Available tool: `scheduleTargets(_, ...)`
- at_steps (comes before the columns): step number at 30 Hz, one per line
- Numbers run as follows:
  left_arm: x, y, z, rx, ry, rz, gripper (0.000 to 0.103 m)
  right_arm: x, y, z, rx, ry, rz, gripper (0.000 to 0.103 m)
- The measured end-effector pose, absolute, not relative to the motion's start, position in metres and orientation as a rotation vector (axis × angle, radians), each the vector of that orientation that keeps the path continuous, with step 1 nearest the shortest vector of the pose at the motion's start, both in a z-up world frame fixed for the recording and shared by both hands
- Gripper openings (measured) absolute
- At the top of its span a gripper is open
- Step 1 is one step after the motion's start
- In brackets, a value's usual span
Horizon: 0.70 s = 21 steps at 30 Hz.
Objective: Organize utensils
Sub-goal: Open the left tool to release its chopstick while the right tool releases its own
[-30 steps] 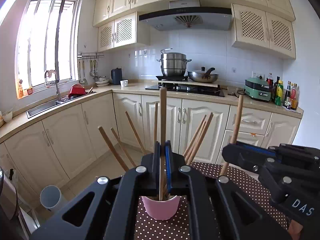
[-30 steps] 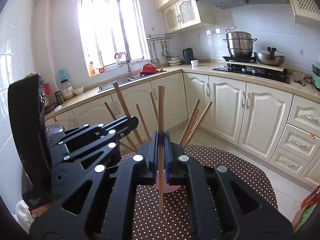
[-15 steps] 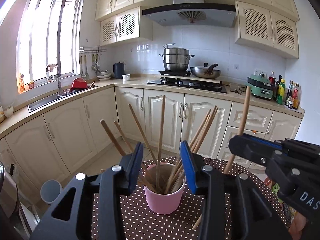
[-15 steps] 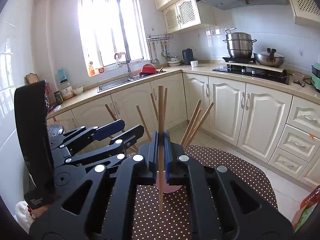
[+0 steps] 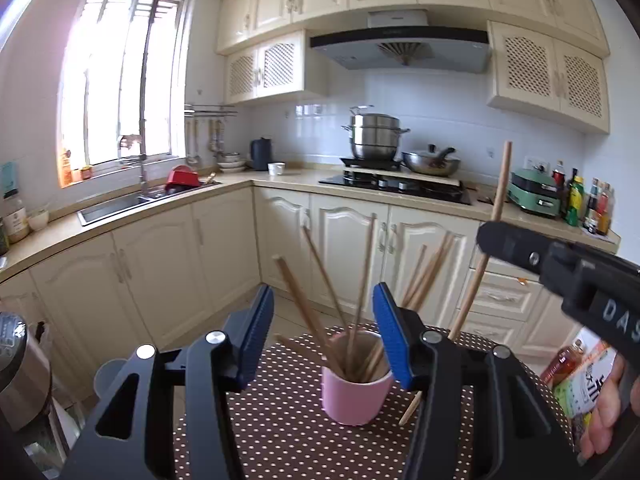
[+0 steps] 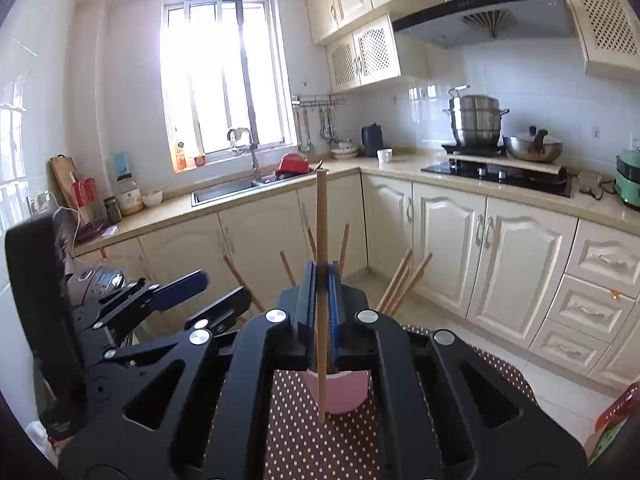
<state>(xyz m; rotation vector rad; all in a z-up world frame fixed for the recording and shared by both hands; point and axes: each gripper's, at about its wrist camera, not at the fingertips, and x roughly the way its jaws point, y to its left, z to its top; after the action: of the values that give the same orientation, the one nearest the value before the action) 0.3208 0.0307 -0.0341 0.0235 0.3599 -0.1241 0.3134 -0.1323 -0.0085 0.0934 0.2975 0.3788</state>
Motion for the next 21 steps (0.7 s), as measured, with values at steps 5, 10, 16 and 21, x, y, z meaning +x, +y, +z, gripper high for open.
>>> scheduleTargets(5, 0.317, 0.052, -0.03, -0.012, 0.346, -0.091, 0.056, 0.319, -0.126, -0.003, 0.09, 0.242, 0.341, 0.006)
scheduleTargets(10, 0.32, 0.07, -0.028, -0.032, 0.337, -0.054, 0.056, 0.323, -0.12, 0.0, 0.09, 0.184, 0.317, 0.006)
scheduleTargets(16, 0.326, 0.082, -0.033, -0.05, 0.353, -0.038, 0.057, 0.332, -0.112, -0.003, 0.055, 0.165, 0.289, 0.006)
scheduleTargets(21, 0.329, 0.083, -0.04, -0.047, 0.364, -0.035, 0.058, 0.342, -0.11, -0.019, 0.056, 0.215, 0.288, 0.006)
